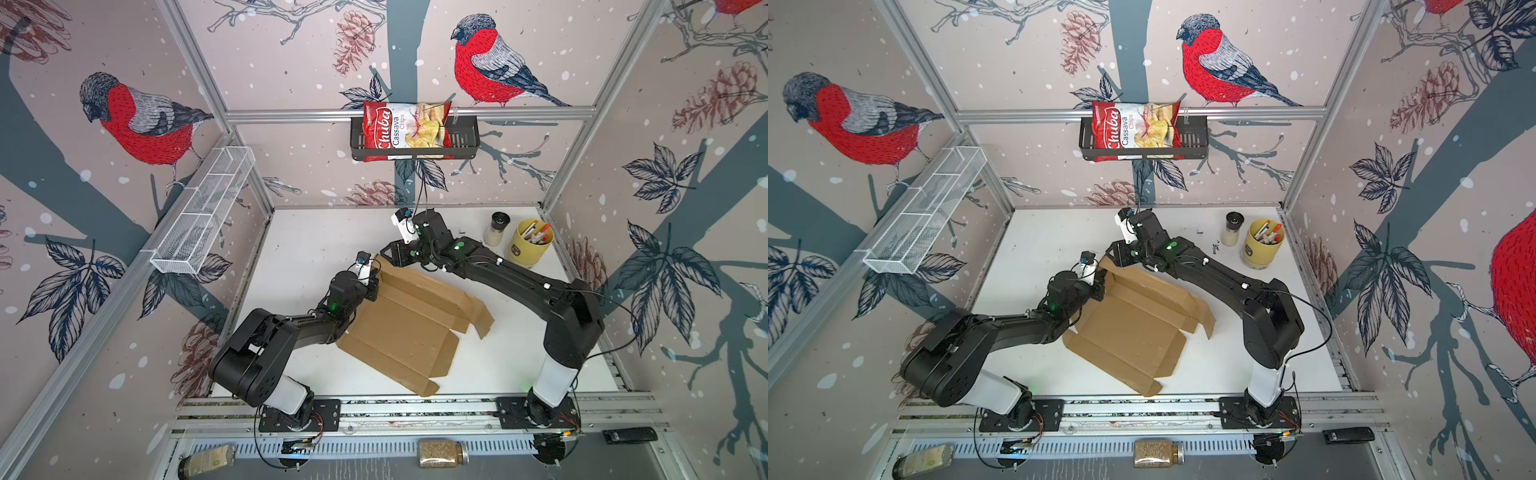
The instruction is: Fold the paper box
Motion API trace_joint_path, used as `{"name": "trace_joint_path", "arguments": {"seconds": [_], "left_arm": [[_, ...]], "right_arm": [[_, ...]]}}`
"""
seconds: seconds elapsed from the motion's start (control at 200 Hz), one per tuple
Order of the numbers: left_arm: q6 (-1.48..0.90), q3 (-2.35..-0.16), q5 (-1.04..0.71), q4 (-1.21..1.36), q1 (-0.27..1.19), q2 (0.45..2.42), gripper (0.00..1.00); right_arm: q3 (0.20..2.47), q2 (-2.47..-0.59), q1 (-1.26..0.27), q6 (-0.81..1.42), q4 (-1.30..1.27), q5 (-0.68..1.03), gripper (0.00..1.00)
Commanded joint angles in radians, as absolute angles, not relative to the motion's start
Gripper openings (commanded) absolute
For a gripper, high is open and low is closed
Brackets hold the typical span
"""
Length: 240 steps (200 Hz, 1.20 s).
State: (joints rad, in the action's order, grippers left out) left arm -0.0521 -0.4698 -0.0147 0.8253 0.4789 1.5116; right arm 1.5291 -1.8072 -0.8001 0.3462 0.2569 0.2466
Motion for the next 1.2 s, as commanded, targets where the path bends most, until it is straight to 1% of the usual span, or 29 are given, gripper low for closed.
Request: {"name": "trace_joint_path", "arguments": {"seconds": [0.0, 0.215, 0.445, 0.55, 0.926, 1.196], "left_arm": [[-0.044, -0.475, -0.005, 0.861, 0.483, 1.519, 0.10], [-0.043, -0.482, -0.008, 0.861, 0.483, 1.537, 0.11], [-0.044, -0.486, -0.011, 0.867, 0.482, 1.559, 0.17], [-0.041, -0.489, -0.009, 0.863, 0.483, 1.566, 0.17], [-0.042, -0.508, 0.032, 0.846, 0.483, 1.577, 0.09], [-0.051, -0.502, 0.112, 0.821, 0.485, 1.567, 0.04]], "right_arm": [[1.562, -1.838, -0.801, 0.343, 0.303, 0.254, 0.50], [1.615, -1.909, -0.803, 0.320, 0.353, 0.229, 0.49], [1.657, -1.982, -0.816, 0.284, 0.429, 0.168, 0.46], [1.668, -1.975, -0.819, 0.276, 0.429, 0.169, 0.46], [1.685, -1.924, -0.794, 0.277, 0.436, 0.198, 0.46], [1.663, -1.864, -0.766, 0.263, 0.444, 0.166, 0.47]]}}
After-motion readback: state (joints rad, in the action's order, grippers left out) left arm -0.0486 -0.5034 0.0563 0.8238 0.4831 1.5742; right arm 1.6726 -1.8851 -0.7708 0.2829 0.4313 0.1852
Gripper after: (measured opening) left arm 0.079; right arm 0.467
